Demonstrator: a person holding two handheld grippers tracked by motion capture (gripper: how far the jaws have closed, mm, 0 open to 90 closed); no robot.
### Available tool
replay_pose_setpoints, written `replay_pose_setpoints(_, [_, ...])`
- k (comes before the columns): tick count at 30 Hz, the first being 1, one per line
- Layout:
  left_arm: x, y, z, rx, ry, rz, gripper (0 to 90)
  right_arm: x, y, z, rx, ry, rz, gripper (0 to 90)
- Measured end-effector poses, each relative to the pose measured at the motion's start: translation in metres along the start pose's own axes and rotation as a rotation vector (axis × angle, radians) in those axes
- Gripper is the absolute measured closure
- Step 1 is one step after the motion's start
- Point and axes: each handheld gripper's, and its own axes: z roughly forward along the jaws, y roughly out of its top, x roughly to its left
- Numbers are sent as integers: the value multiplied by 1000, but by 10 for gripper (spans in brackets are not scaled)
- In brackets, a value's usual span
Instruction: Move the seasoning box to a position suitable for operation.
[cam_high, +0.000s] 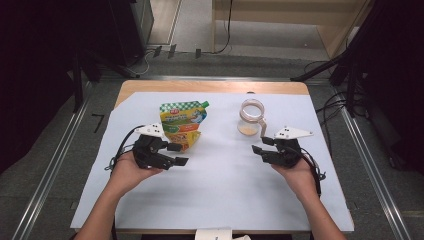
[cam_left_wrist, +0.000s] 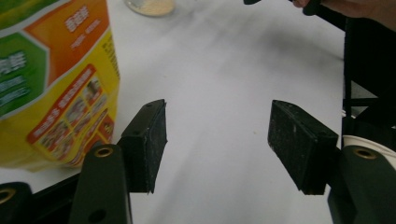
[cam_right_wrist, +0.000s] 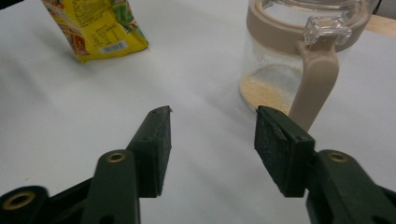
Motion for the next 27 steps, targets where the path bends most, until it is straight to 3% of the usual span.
replay_pose_setpoints(4, [-6, 3, 5, 10, 6, 13, 368, -6, 2, 1, -4, -17, 12, 423])
replay_pose_setpoints(7, [-8, 4, 9, 34, 27, -5, 383, -12, 2, 5, -8, -16, 55, 387])
replay_pose_setpoints(9, [-10, 3, 11, 25, -2, -9, 386, -17, 0, 10, 15, -33, 65, 380])
replay_pose_setpoints(13, [-14, 4, 15, 38, 0, 1, 386, -26, -2, 14, 15, -62, 73, 357])
replay_pose_setpoints(17, [-16, 3, 15, 37, -17, -2, 386, -34, 1, 20, -10, -89, 68, 263])
replay_pose_setpoints(20, [-16, 3, 15, 34, -20, -3, 387, -38, 5, 27, -23, -86, 102, 186])
replay_pose_setpoints(27, [-18, 2, 16, 19, -33, -12, 393, -41, 15, 43, -49, -143, 76, 158])
